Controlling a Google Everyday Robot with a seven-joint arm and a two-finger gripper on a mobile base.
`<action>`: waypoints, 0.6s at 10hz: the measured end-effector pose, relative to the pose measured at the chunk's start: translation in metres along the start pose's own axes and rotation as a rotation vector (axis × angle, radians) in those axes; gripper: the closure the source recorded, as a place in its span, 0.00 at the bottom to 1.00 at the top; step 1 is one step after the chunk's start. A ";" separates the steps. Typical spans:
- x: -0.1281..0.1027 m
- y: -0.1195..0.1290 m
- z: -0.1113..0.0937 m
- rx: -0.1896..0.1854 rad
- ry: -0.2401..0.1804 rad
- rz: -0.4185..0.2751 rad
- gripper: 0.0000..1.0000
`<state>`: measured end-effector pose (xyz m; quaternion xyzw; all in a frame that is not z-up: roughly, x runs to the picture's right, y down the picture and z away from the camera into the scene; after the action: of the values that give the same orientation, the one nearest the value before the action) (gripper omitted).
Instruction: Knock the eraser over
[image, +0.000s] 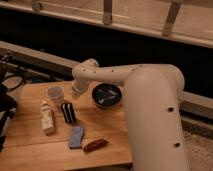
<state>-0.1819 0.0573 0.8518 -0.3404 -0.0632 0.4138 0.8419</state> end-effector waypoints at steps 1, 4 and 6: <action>0.004 0.009 0.004 -0.036 -0.002 -0.001 1.00; 0.011 0.028 0.008 -0.099 -0.019 -0.004 1.00; 0.015 0.034 0.007 -0.113 -0.020 -0.012 0.91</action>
<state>-0.1969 0.0866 0.8330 -0.3828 -0.0967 0.4079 0.8233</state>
